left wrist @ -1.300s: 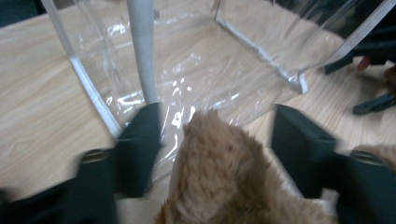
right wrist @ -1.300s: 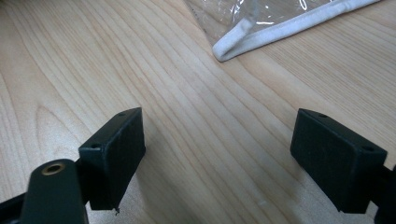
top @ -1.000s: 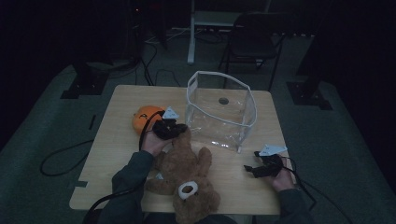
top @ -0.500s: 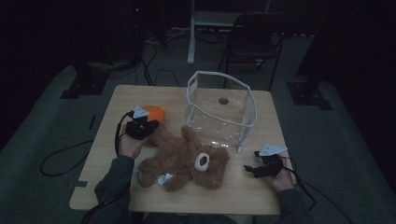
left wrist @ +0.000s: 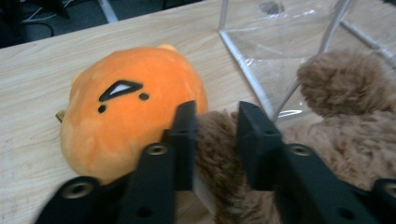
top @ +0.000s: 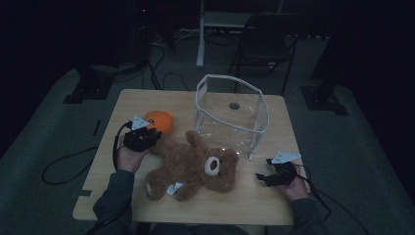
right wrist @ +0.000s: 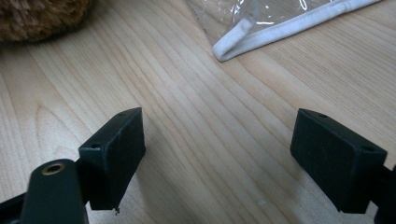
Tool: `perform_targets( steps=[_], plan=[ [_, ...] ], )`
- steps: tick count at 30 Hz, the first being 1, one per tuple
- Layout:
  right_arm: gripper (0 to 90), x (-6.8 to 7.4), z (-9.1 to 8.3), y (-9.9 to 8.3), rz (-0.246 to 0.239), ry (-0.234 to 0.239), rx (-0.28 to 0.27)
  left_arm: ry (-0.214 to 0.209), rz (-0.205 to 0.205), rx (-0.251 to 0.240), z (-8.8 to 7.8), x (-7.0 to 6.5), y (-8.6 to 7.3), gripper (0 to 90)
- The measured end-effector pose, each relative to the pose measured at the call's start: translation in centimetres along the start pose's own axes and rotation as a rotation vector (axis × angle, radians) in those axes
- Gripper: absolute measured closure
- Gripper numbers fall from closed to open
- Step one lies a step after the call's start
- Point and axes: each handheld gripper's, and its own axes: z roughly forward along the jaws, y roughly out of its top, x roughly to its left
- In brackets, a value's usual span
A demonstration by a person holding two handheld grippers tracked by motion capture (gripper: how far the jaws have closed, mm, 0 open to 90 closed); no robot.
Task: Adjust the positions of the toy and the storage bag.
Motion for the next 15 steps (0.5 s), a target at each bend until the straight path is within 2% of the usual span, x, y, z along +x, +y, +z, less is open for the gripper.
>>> perform_targets(
  steps=[6,11,15],
  plan=[
    [17.1,0.0,0.0,0.0,0.000,0.000,0.000,-0.038,-0.017,-0.055,-0.9,0.2,0.4,52.9],
    [17.1,0.0,0.0,0.0,0.000,0.001,0.000,-0.104,-0.024,-0.094,-1.7,0.1,0.9,50.6],
    [17.1,0.0,0.0,0.0,0.001,0.001,0.000,-0.146,-0.008,-0.108,-2.0,-0.4,1.2,49.8]
  ],
)
